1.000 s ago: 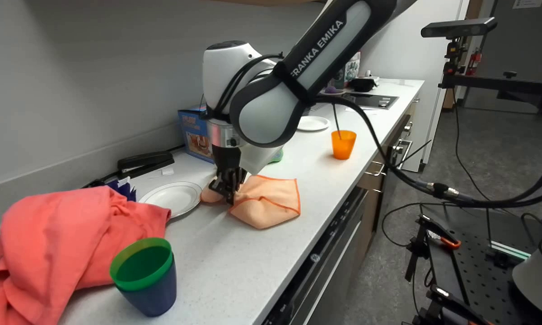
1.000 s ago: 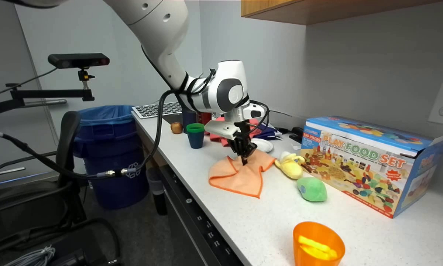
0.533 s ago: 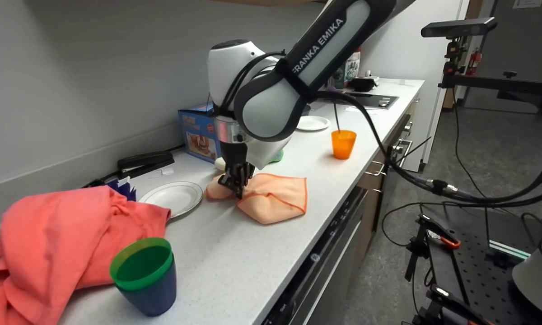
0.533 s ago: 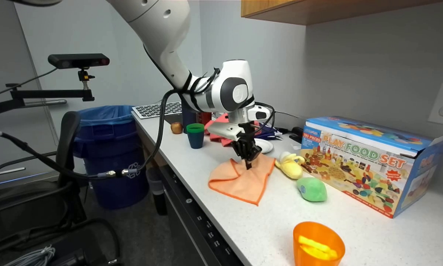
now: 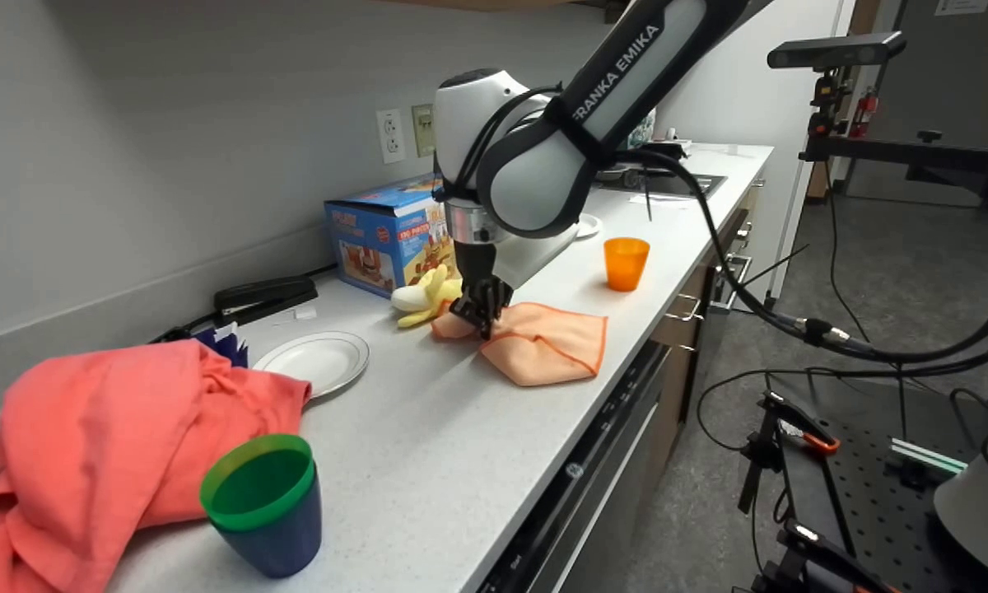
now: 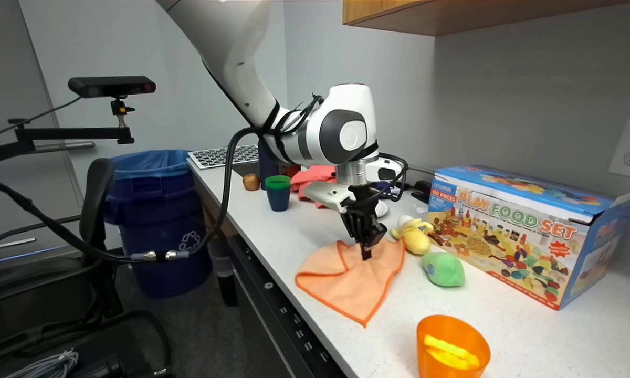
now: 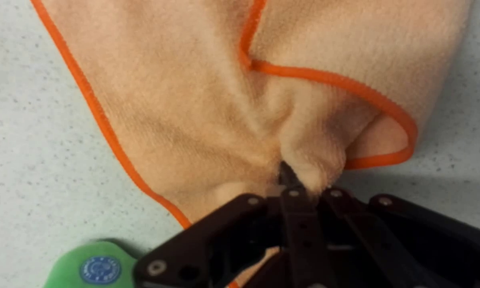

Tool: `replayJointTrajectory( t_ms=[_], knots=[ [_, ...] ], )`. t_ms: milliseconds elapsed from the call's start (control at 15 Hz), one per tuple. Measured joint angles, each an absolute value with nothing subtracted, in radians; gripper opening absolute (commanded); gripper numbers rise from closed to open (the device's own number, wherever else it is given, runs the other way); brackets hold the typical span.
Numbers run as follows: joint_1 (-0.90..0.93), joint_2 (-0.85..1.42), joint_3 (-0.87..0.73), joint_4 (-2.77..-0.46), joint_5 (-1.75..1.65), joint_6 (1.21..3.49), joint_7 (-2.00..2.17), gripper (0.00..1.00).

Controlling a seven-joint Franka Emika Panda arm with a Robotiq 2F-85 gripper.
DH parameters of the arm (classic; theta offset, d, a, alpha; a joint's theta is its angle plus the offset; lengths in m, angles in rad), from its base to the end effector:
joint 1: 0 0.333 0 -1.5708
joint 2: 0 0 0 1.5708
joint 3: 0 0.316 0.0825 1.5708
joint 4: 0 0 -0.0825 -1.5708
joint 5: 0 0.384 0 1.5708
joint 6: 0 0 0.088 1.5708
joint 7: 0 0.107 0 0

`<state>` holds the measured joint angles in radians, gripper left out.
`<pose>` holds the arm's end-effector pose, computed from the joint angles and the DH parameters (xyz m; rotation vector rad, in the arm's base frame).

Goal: Wipe the surface using the orange cloth

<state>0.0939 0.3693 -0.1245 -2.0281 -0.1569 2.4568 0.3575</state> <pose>0.6060 -0.0162 0.2714 2.9780 -0.3889 0.1249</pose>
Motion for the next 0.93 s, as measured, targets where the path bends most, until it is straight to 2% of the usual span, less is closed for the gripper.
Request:
replayJointTrajectory(
  t_ms=[400, 933],
  knots=[
    [0.095, 0.393, -0.103, -1.990, -0.162, 2.451, 0.342, 0.02],
    [0.137, 0.528, 0.025, -1.777, -0.161, 2.416, 0.197, 0.02]
  ],
)
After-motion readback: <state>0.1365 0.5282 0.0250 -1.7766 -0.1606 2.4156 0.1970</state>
